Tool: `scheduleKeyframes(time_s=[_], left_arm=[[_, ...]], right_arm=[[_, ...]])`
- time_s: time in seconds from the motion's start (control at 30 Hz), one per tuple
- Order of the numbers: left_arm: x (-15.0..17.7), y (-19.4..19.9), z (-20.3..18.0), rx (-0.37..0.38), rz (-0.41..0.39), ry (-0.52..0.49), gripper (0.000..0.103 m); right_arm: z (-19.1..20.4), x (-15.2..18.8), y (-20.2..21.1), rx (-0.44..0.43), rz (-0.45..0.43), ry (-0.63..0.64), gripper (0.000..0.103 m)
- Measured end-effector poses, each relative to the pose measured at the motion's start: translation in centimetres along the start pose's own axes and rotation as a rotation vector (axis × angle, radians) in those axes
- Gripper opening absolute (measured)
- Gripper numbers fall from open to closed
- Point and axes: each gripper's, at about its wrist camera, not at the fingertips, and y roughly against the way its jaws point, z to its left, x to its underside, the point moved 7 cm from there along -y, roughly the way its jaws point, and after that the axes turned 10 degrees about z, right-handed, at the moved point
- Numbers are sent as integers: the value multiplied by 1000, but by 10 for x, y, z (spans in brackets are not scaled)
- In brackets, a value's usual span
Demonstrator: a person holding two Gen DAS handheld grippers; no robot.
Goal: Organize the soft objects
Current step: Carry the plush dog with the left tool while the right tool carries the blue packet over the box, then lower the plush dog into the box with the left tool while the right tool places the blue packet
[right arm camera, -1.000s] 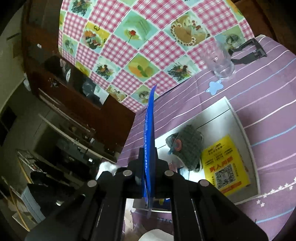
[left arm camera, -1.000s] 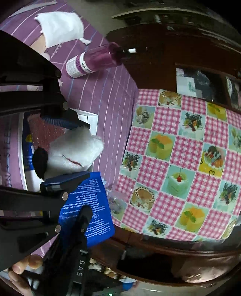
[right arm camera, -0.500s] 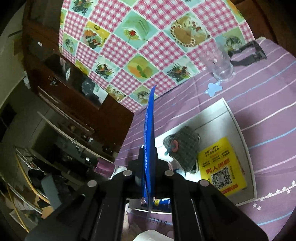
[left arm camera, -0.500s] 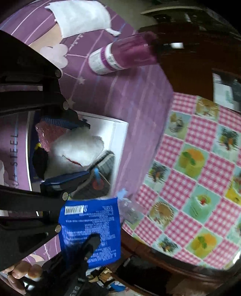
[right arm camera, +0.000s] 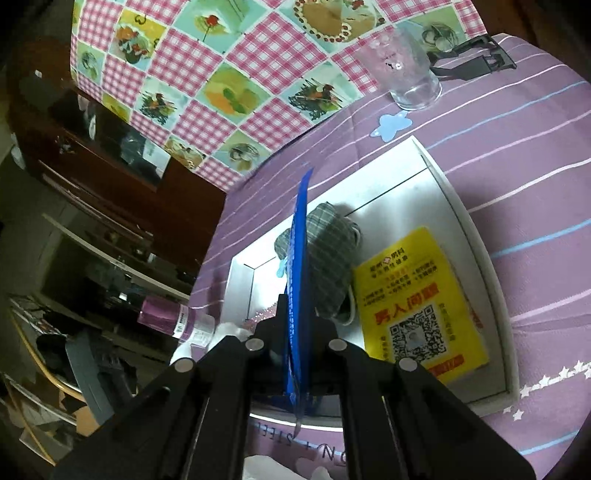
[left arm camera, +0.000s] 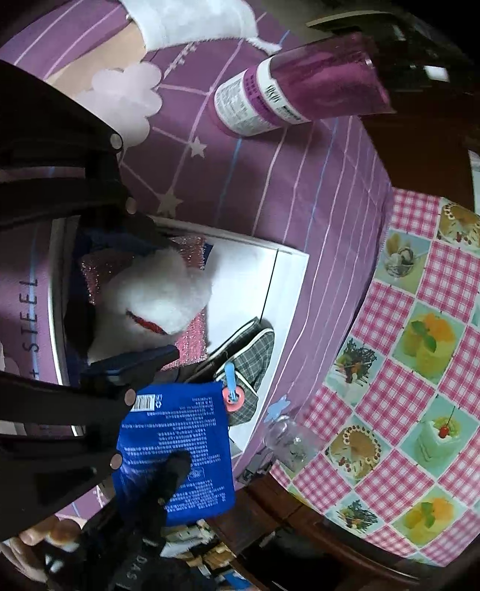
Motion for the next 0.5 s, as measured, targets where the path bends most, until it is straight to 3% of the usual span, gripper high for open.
scheduleKeyframes(time_s=[0.1,0.27,0.43,0.5], left_arm=[[0,-5,-1,22,16,-2,53],[2,-3,-11,-25,-1,-69,60],[0,6,-18,-23,-36,-94,69],[-2,13,-20,-21,-53,-100,70]], right_arm=[[-4,2,-3,55,17,5,7],[-1,2,-1,86,24,25,7],[2,1,6,187,46,44,14],[5,0,12,245,43,67,22]])
